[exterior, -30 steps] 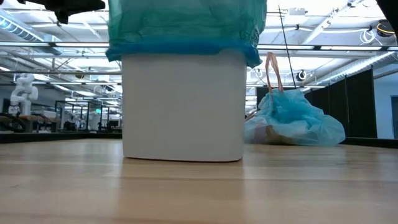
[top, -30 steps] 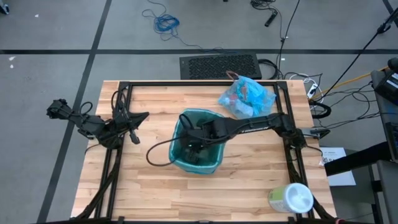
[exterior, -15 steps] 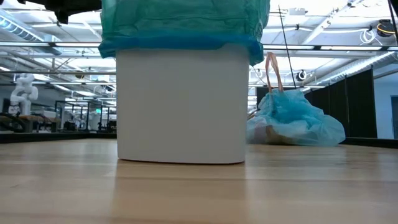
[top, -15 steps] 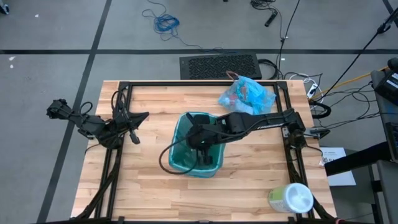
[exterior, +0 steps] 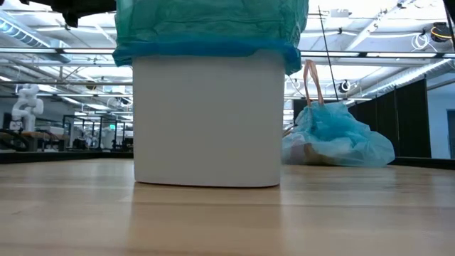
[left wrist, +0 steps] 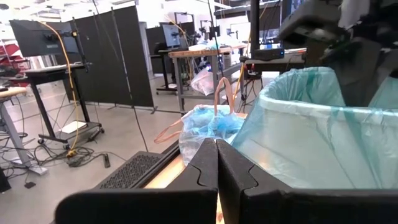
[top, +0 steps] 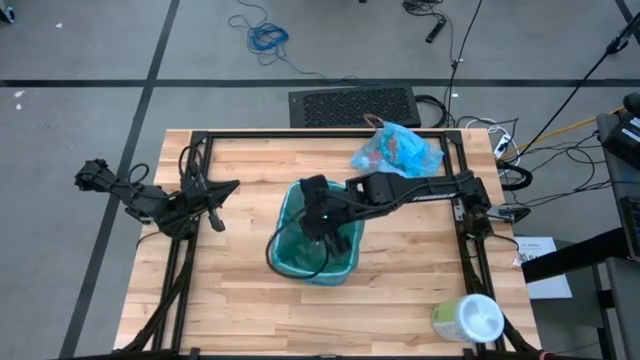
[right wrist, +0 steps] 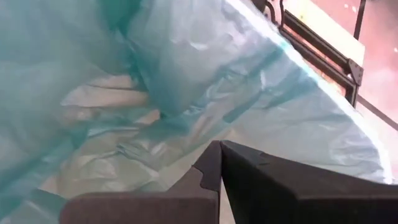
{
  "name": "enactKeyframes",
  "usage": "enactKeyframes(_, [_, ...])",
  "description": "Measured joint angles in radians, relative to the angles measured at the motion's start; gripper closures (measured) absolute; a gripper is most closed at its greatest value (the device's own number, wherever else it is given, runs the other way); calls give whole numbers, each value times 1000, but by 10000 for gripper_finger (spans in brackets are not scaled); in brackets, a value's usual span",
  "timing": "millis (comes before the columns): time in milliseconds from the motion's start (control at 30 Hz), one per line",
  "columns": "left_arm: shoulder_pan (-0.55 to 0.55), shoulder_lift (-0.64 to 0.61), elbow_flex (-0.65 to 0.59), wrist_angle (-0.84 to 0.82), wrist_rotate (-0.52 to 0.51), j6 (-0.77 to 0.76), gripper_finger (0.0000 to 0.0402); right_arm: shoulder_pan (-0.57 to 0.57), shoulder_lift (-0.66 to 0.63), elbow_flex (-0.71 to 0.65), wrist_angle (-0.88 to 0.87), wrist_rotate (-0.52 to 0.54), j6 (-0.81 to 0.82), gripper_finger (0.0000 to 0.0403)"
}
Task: Place trash/remove bag and relplace
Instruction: Insert a blue trash bag into the trash bin
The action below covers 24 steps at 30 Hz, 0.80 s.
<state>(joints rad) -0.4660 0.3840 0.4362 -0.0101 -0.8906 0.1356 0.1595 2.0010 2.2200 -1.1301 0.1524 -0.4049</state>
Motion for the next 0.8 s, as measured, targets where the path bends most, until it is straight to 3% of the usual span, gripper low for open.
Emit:
enactKeyframes(200, [0,0,0,0,0,0,401,-11,38,0,-40,-80,-1,403])
enactKeyframes(800, [0,0,0,0,0,0,401,19,131,0,-157,-81,24,403])
